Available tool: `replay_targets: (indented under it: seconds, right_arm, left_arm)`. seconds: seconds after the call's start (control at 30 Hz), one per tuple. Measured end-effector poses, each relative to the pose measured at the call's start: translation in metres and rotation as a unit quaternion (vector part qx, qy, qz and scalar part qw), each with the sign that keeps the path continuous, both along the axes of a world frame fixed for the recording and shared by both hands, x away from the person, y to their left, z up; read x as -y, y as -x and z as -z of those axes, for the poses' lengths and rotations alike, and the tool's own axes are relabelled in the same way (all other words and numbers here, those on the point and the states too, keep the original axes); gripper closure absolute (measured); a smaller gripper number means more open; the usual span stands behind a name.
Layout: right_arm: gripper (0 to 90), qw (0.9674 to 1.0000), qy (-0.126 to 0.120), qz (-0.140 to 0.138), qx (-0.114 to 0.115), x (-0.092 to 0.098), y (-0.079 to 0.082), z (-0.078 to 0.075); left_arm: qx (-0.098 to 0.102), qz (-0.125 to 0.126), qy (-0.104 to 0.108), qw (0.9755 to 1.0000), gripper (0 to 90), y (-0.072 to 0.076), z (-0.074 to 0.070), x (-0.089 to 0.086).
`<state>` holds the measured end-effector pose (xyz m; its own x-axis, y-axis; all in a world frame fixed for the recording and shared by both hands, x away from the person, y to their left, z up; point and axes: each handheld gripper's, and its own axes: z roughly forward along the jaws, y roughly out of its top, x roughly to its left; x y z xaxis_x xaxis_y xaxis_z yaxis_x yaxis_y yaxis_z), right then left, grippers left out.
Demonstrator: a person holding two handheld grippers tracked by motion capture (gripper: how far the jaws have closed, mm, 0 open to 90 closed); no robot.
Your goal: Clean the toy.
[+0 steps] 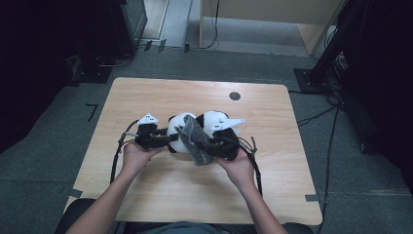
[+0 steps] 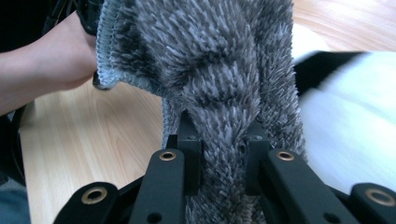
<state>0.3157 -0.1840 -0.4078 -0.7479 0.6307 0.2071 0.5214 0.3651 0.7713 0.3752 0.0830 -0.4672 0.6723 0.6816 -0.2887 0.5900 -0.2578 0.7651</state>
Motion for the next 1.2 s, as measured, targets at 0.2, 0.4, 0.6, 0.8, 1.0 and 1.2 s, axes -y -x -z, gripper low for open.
replay_targets:
  seconds: [0.2, 0.4, 0.6, 0.8, 1.0, 1.2]
  right_arm:
    - [76.6, 0.9998, -0.012, -0.007, -0.015, -0.034, -0.017, 0.019]
    - [76.8, 0.9997, 0.001, -0.009, -0.025, -0.046, -0.025, 0.037]
    - [76.6, 0.9995, 0.028, -0.009, -0.008, -0.042, -0.019, 0.037]
    - [76.3, 0.9993, 0.036, 0.004, -0.004, -0.023, -0.014, 0.027]
    - [75.8, 0.9994, 0.023, 0.025, -0.003, 0.006, -0.008, 0.016]
    - [75.7, 0.9986, 0.012, 0.051, -0.01, 0.038, -0.002, 0.013]
  left_arm:
    - [0.0, -0.002, 0.001, 1.0, 51.3, 0.0, 0.0, 0.0]
    - [0.0, -0.003, -0.007, 1.0, 52.1, 0.0, 0.001, 0.0]
    - [0.003, -0.003, -0.007, 1.0, 52.2, 0.0, 0.001, 0.0]
    - [0.006, -0.003, -0.009, 0.9999, 52.1, 0.001, 0.0, 0.001]
    - [0.007, -0.002, -0.01, 0.9999, 52.1, 0.001, 0.0, 0.002]
    - [0.007, -0.002, -0.01, 0.9999, 52.1, 0.001, 0.0, 0.002]
